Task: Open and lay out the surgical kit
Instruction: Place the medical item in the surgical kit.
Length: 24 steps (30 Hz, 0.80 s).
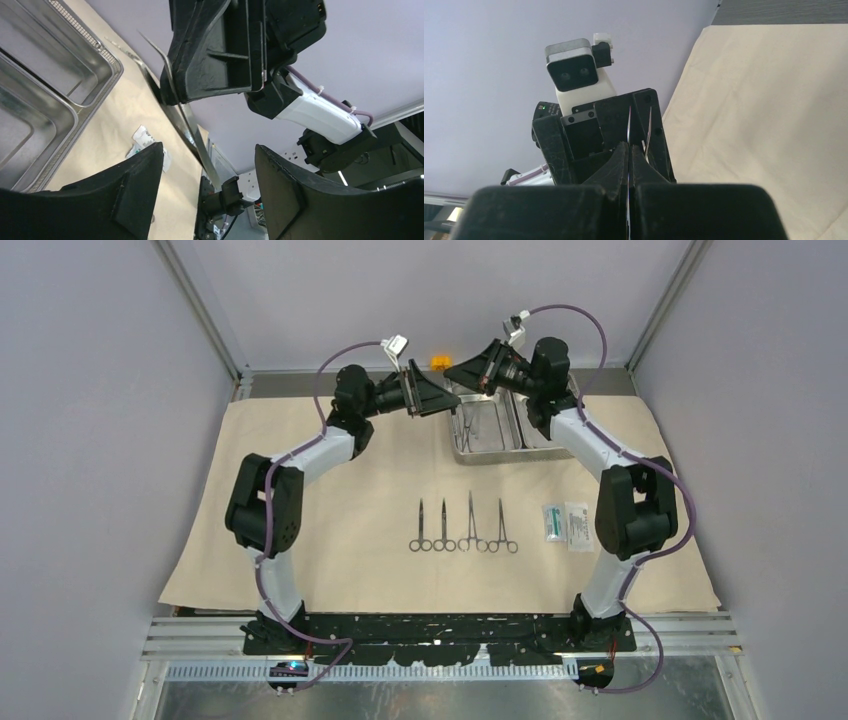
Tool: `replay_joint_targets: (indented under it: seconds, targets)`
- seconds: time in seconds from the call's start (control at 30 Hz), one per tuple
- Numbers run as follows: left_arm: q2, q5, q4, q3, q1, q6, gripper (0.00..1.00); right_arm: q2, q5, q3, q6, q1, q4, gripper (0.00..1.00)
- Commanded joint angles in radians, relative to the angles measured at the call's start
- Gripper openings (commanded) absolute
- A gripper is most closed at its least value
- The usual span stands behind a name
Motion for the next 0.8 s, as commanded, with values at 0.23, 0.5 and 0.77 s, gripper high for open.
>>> replay_joint_targets:
  seconds: [0.23, 0.5, 0.77]
  targets:
    - [0.026, 0.002, 0.171, 0.021, 0.023, -0.087, 0.53, -0.091, 0.004, -0.050, 0.029, 0.004, 0.091, 0.01]
    - [0.057, 0.015, 0.184, 0.056, 0.027, -0.104, 0.43, -0.086, 0.011, -0.058, 0.018, 0.004, 0.064, 0.00]
    - [0.077, 0.024, 0.173, 0.081, 0.027, -0.106, 0.40, -0.076, 0.014, -0.057, 0.015, 0.008, 0.048, 0.00]
